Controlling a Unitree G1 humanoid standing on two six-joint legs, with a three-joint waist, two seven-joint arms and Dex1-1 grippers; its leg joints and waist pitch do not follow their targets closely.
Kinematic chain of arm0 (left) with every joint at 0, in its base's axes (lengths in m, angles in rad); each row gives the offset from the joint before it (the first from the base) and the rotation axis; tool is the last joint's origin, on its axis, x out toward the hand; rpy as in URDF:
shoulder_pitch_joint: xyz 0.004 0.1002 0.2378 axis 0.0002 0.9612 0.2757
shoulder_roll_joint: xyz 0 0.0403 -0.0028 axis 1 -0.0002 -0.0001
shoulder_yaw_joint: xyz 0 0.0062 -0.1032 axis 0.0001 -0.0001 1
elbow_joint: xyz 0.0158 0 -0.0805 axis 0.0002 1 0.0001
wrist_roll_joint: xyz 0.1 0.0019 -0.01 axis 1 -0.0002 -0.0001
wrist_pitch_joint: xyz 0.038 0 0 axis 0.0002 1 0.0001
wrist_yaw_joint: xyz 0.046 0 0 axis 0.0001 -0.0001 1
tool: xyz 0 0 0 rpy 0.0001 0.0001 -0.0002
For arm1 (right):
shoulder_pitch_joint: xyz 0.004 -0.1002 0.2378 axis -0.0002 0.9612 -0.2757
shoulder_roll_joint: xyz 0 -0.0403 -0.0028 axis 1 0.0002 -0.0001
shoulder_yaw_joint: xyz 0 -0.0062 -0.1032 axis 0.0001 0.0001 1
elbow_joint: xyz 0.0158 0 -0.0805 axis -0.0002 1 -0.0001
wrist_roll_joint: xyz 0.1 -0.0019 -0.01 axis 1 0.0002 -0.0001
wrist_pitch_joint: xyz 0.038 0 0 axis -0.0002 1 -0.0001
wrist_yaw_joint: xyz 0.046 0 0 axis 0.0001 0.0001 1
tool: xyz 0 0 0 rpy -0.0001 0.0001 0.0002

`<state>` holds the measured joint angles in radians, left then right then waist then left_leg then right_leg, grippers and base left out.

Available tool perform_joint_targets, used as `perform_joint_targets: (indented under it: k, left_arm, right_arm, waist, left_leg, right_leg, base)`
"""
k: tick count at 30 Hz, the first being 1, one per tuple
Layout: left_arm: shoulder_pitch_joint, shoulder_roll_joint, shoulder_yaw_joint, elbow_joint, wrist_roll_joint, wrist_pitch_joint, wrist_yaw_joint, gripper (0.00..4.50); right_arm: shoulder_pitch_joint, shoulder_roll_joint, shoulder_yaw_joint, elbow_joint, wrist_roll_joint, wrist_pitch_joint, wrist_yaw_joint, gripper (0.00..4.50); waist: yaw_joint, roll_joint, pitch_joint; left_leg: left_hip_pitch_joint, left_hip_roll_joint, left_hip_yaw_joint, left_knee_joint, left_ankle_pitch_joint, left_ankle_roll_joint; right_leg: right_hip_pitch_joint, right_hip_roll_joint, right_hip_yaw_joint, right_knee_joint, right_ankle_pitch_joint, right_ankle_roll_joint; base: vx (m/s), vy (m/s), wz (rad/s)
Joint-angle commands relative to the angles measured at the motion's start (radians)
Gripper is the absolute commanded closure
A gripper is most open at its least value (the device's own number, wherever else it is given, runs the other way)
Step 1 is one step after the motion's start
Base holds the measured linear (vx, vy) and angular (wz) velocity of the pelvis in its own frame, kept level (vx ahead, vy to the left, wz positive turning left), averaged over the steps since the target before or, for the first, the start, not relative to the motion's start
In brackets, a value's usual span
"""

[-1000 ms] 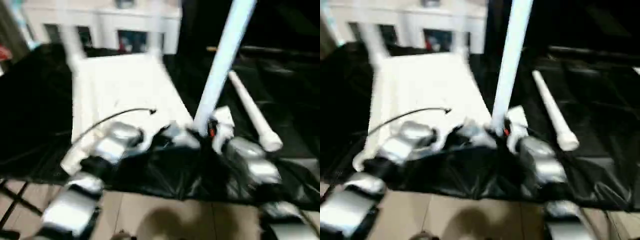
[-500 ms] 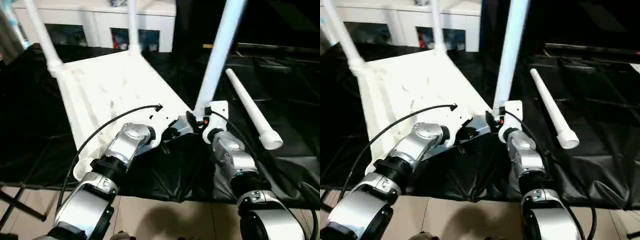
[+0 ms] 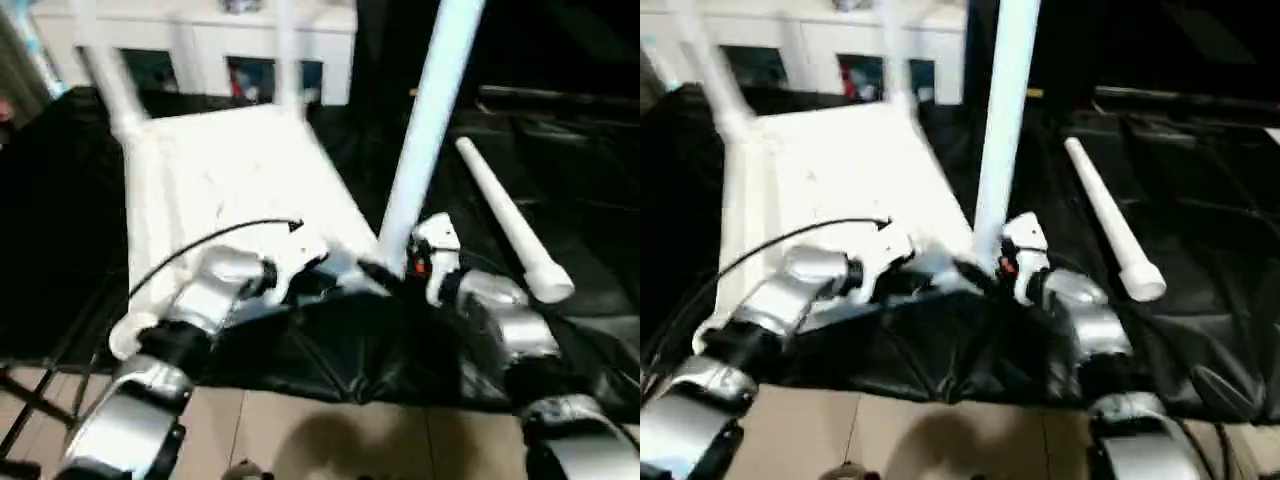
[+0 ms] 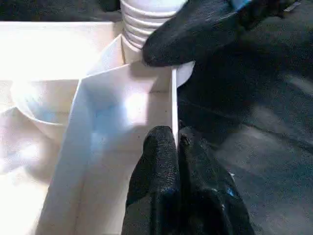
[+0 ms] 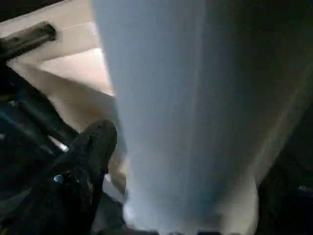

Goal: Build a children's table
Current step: Rotate leg to tighten

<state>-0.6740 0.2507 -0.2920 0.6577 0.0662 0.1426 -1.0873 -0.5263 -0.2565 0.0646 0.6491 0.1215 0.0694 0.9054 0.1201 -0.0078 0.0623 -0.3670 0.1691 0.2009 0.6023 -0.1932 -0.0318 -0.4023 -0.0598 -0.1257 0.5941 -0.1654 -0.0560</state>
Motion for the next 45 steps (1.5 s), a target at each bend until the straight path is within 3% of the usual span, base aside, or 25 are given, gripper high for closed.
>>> perform_joint_targets:
  k: [1, 6, 8, 20, 22, 26, 27, 28, 30, 34, 39, 40, 45]
  left_arm:
    - [-0.016, -0.007, -0.026, -0.048, -0.032, -0.031, -0.059, 4.5]
    - [-0.012, 0.037, -0.036, -0.055, -0.033, -0.034, -0.147, 4.5]
    - [-0.012, 0.042, -0.039, -0.056, -0.033, -0.031, -0.157, 4.5]
    - [-0.02, 0.044, -0.034, -0.043, -0.03, -0.025, -0.172, 4.5]
    - [-0.022, 0.036, -0.029, -0.039, -0.028, -0.022, -0.153, 4.5]
    - [-0.065, -0.04, 0.014, 0.021, -0.011, 0.019, 0.03, 4.5]
    - [-0.065, -0.04, 0.014, 0.021, -0.011, 0.019, 0.03, 4.5]
    - [-0.083, -0.068, 0.025, 0.039, -0.003, 0.039, 0.095, 4.5]
    - [-0.106, -0.108, 0.04, 0.066, 0.004, 0.06, 0.184, 4.5]
    - [-0.132, -0.175, 0.064, 0.094, 0.013, 0.091, 0.322, 4.5]
    - [-0.134, -0.224, 0.068, 0.097, 0.019, 0.088, 0.372, 4.5]
    - [-0.13, -0.226, 0.064, 0.093, 0.019, 0.083, 0.368, 4.5]
    - [-0.102, -0.209, 0.033, 0.058, 0.017, 0.054, 0.301, 4.5]
  right_arm:
    - [0.019, -0.006, 0.085, -0.072, 0.019, 0.016, 0.138, 0.65]
    - [0.054, -0.07, 0.142, -0.164, 0.034, 0.072, 0.29, 0.65]
    - [0.058, -0.077, 0.15, -0.176, 0.036, 0.084, 0.306, 0.89]
    - [0.097, -0.088, 0.176, -0.254, 0.038, 0.144, 0.336, 1.59]
    - [0.099, -0.079, 0.169, -0.249, 0.039, 0.14, 0.32, 1.64]
    - [0.048, 0.057, 0.049, -0.119, 0.032, 0.115, 0.008, 1.71]
    - [0.048, 0.057, 0.049, -0.119, 0.032, 0.115, 0.008, 1.71]
    - [0.024, 0.1, 0.011, -0.059, 0.022, 0.104, -0.116, 1.71]
    - [-0.003, 0.149, -0.028, 0.013, 0.015, 0.093, -0.254, 1.71]
    - [-0.042, 0.223, -0.055, 0.108, -0.022, 0.068, -0.471, 1.72]
    - [-0.076, 0.282, -0.069, 0.171, -0.053, 0.012, -0.556, 1.72]
    - [-0.079, 0.287, -0.072, 0.176, -0.05, 0.003, -0.55, 1.17]
    - [-0.084, 0.275, -0.056, 0.173, -0.039, -0.025, -0.475, 0.88]
  waist:
    - [0.006, 0.002, -0.076]
    - [0.023, 0.0, -0.076]
    - [0.027, -0.002, -0.077]
    - [0.03, -0.003, -0.078]
    - [0.031, -0.004, -0.077]
    - [0.021, -0.005, -0.072]
    - [0.017, -0.007, -0.071]
    - [0.007, -0.01, -0.072]
    - [-0.006, -0.008, -0.072]
    - [-0.016, -0.006, -0.078]
    - [-0.019, -0.006, -0.082]
    - [-0.018, -0.005, -0.082]
    - [-0.022, -0.003, -0.078]
  left_leg:
    - [0.017, 0.086, -0.038, -0.064, -0.129, 0.089]
    - [0.016, 0.087, -0.039, -0.064, -0.13, 0.087]
    - [0.017, 0.087, -0.04, -0.065, -0.129, 0.08]
    - [0.016, 0.085, -0.041, -0.065, -0.125, 0.068]
    - [0.015, 0.084, -0.04, -0.064, -0.124, 0.07]
    - [0.02, 0.08, -0.042, -0.067, -0.158, 0.043]
    - [0.02, 0.08, -0.044, -0.068, -0.165, 0.036]
    - [0.017, 0.078, -0.047, -0.07, -0.17, 0.022]
    - [0.018, 0.079, -0.048, -0.07, -0.171, 0.016]
    - [0.015, 0.073, -0.043, -0.065, -0.133, 0.042]
    - [0.011, 0.074, -0.041, -0.063, -0.09, 0.064]
    - [0.011, 0.074, -0.041, -0.063, -0.088, 0.07]
    - [0.012, 0.076, -0.042, -0.066, -0.122, 0.076]
  right_leg:
    - [0.059, -0.122, 0.079, -0.074, -0.253, -0.146]
    - [0.058, -0.124, 0.078, -0.077, -0.282, -0.128]
    - [0.058, -0.124, 0.078, -0.077, -0.292, -0.124]
    - [0.057, -0.124, 0.078, -0.079, -0.305, -0.11]
    - [0.057, -0.124, 0.077, -0.08, -0.306, -0.112]
    - [0.053, -0.128, 0.074, -0.095, -0.394, -0.096]
    - [0.053, -0.129, 0.072, -0.098, -0.414, -0.091]
    - [0.058, -0.13, 0.07, -0.1, -0.45, -0.077]
    - [0.055, -0.13, 0.071, -0.099, -0.435, -0.082]
    - [0.059, -0.127, 0.076, -0.091, -0.351, -0.105]
    - [0.061, -0.124, 0.077, -0.076, -0.234, -0.142]
    - [0.062, -0.126, 0.078, -0.075, -0.221, -0.148]
    - [0.064, -0.126, 0.077, -0.079, -0.244, -0.148]
  base:
    - [0.0, 0.0, 0.0]
    - [0.0, 0.0, 0.0]
    - [0.0, 0.0, 0.0]
    - [0.0, 0.0, 0.0]
    - [0.0, 0.0, 0.0]
    - [0.0, 0.0, 0.0]
    - [0.0, 0.0, 0.0]
    - [0.0, 0.0, 0.0]
    - [0.0, 0.0, 0.0]
    - [0.0, 0.0, 0.0]
    - [0.0, 0.0, 0.0]
    - [0.0, 0.0, 0.0]
    - [0.0, 0.0, 0.0]
